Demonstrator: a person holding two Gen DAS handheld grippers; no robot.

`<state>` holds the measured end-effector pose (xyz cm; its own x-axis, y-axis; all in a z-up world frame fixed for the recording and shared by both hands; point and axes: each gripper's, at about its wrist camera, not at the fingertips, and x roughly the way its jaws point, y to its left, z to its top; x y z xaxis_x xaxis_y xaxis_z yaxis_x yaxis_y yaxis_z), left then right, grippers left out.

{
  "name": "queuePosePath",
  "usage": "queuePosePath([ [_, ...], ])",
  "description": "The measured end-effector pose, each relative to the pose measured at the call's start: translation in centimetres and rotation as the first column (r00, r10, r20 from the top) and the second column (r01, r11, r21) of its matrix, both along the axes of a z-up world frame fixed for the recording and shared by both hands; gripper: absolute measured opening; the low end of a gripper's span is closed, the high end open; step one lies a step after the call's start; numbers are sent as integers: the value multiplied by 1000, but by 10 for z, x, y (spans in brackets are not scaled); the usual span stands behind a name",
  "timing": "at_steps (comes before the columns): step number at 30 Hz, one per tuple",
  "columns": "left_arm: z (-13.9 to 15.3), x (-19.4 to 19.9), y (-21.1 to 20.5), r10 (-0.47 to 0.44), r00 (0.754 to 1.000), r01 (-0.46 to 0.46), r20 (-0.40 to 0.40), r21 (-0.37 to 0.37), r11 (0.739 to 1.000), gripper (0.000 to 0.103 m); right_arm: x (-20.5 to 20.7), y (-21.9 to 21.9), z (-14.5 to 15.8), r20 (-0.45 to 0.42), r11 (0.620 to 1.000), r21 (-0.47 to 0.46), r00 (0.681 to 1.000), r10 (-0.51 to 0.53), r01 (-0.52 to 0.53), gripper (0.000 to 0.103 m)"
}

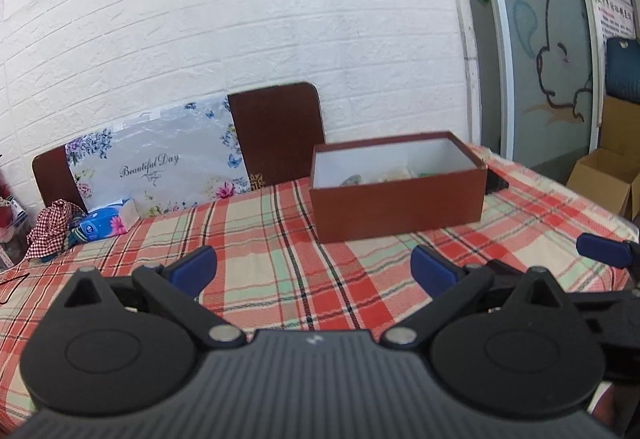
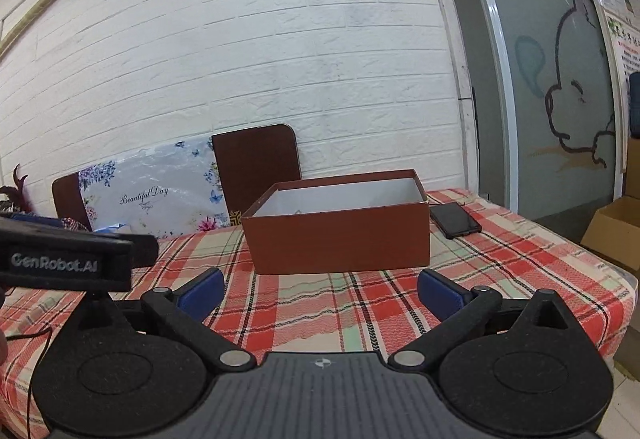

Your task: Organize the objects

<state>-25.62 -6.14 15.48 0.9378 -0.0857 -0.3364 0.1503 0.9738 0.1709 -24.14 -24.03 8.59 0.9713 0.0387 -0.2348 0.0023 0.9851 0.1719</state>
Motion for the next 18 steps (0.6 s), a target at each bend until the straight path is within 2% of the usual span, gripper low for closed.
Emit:
queuePosePath([
  [4,21,-8,17,49,998,-48,31,-36,998,103,12,2,25,-53,999,-31,998,-37,35,102],
  [8,32,-22,34,107,992,-100,70,-93,991,103,6,16,51,-5,999,-10,999,-32,32,102],
  [10,32,-26,40,140,987,-132,82,-94,987,103,-2,25,48,14,999,18,999,-39,39,102],
  [12,28,-25,43,158,984,-151,81,-86,985,103,-5,36,36,-9,999,22,999,-31,31,102],
  [15,16,-17,47,179,983,-175,46,-72,982,103,2,48,20,-88,1000,-16,996,-11,10,102],
  [18,9,-12,50,192,981,-191,5,-78,978,103,3,47,20,-93,1000,-20,996,-18,16,102],
])
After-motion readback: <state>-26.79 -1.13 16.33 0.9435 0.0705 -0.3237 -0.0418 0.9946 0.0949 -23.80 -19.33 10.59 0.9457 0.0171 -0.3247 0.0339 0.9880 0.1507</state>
